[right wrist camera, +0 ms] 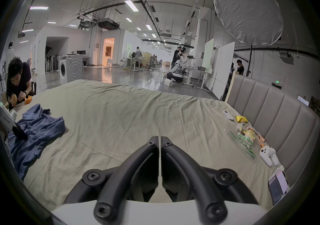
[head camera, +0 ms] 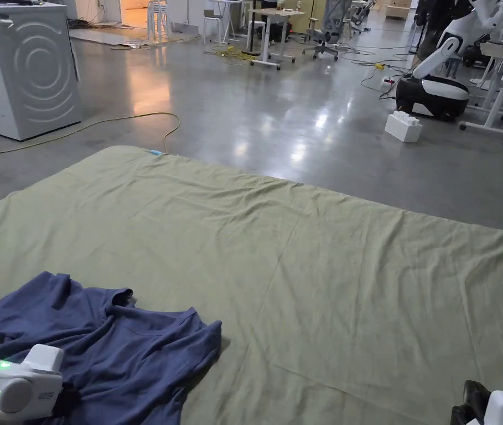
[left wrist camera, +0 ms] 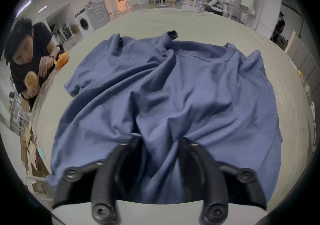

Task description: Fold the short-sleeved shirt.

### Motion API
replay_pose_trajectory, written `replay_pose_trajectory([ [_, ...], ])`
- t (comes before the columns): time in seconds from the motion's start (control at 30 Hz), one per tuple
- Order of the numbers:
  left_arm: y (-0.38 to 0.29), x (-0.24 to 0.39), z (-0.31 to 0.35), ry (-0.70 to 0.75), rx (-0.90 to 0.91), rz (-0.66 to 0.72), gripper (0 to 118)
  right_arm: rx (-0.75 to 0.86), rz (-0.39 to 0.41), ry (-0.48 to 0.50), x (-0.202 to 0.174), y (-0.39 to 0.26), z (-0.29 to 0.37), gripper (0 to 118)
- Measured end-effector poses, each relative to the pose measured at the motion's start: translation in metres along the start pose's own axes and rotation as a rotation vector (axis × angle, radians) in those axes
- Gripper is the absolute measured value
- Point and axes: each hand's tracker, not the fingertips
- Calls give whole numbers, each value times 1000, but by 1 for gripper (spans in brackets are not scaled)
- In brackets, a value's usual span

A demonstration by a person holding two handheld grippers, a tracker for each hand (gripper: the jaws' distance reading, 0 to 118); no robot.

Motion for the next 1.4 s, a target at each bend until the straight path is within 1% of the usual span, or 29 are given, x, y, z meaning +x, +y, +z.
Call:
replay_pose_trajectory([
  [0.03,0,3,0,10,3,-18,12,-1,2,4,-1,-1,1,3],
  [0.1,-3,4,-4,33,9,-33,8,-1,11,12,-4,-3,2,3],
  [0.23,-8,7,-5,57,32,-73,6,0,15,13,-3,-2,6,3],
  [0.27,-6,6,-2,60,40,-46,6,3,15,12,-2,-2,7,3],
  [0.37,2,-3,18,6,147,113,5,10,15,7,1,-1,10,3],
  [0.4,7,-6,27,-28,182,147,5,12,13,6,3,0,10,3],
  [0.43,10,-7,35,-31,212,159,5,15,9,4,5,1,11,3],
  [0.57,30,4,74,-67,309,115,4,35,-4,-4,11,5,18,3],
  [0.7,57,20,113,-123,435,134,4,53,-13,-13,20,8,24,3],
  [0.87,95,58,164,-222,569,59,4,78,-22,-32,34,12,35,3],
  [0.93,108,79,184,-250,622,32,4,85,-27,-39,40,13,39,3],
  [1.03,125,115,211,-344,680,-5,4,95,-39,-57,51,12,45,3],
  [1.13,137,153,231,-407,718,-74,4,101,-54,-78,63,10,52,3],
  [1.17,128,133,222,-429,726,-91,4,103,-58,-87,68,9,55,3],
  [1.27,125,136,225,-516,736,-134,4,108,-70,-114,82,6,62,3],
  [1.3,143,189,234,-541,738,-138,4,108,-74,-122,87,5,64,3],
  [1.37,135,193,231,-591,735,-165,4,108,-88,-143,97,2,70,3],
  [1.4,136,231,238,-624,724,-176,4,107,-93,-155,102,1,73,3],
])
